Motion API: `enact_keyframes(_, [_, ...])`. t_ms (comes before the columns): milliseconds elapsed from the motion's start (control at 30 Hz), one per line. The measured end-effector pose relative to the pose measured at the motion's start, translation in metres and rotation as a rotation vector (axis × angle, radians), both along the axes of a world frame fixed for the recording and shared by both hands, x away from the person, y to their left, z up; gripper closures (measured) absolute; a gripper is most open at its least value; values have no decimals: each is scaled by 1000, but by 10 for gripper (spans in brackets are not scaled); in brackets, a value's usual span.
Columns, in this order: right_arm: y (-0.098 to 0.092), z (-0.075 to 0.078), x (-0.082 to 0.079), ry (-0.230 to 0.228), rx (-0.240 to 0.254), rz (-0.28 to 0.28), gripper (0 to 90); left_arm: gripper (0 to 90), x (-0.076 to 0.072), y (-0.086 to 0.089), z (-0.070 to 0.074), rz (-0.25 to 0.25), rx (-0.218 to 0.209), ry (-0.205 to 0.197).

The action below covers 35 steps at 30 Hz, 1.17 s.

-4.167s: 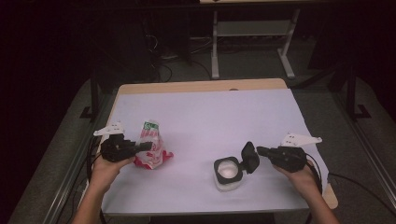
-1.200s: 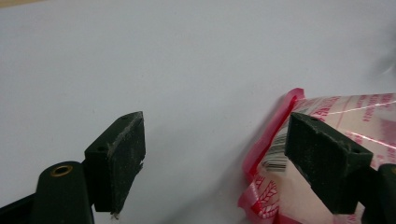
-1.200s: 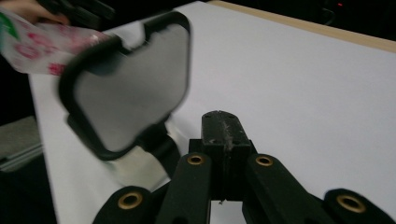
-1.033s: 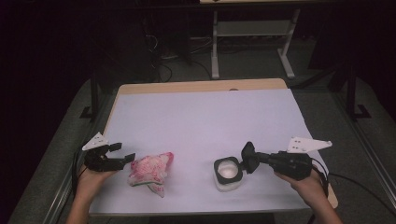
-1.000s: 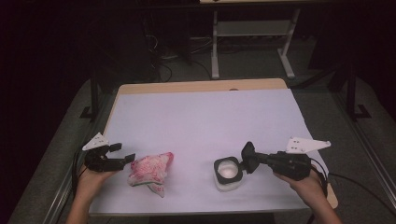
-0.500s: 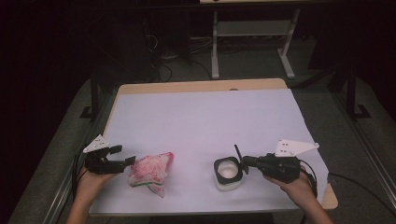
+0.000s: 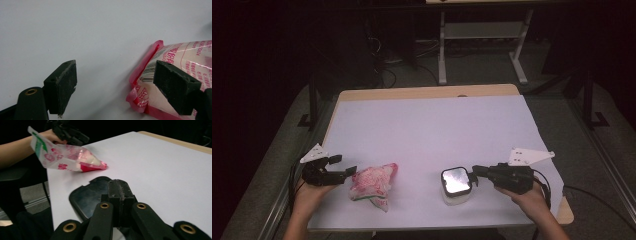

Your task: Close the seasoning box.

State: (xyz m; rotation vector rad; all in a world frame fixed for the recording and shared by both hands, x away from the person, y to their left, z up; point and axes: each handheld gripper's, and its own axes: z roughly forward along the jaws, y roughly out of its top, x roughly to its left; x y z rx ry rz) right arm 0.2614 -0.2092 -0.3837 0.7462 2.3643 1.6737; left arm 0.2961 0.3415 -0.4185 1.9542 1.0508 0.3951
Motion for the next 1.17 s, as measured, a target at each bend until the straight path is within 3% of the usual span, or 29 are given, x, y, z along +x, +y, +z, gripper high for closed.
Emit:
enact_keyframes(133, [-11,-3,5,-5,-5,-80,837,189,-2,1,1,-2,-3,-8])
enact_keyframes(300, [-25,-8,13,-16,-15,-233,617,189,-6,1,4,-5,-1,-23])
enact_keyframes(400, [-33,-15,18,-33,-46,-304,502,189,-8,0,2,-9,5,-19])
enact_keyframes(667, [-50,-38,32,-9,-131,-396,301,189,-8,-2,0,-10,12,-18])
enact_keyframes(800, [-61,-52,39,12,-136,-453,153,189,-11,-3,-2,-4,10,-18])
enact_keyframes(833, [-63,-55,40,32,-144,-471,138,189,-11,-3,-2,-9,13,-20])
enact_keyframes(900, [-68,-60,42,22,-146,-501,138,189,-11,-4,-2,-11,13,-23])
enact_keyframes(1167, [-71,-64,43,36,-138,-511,135,189,-11,-5,-2,-9,9,-21])
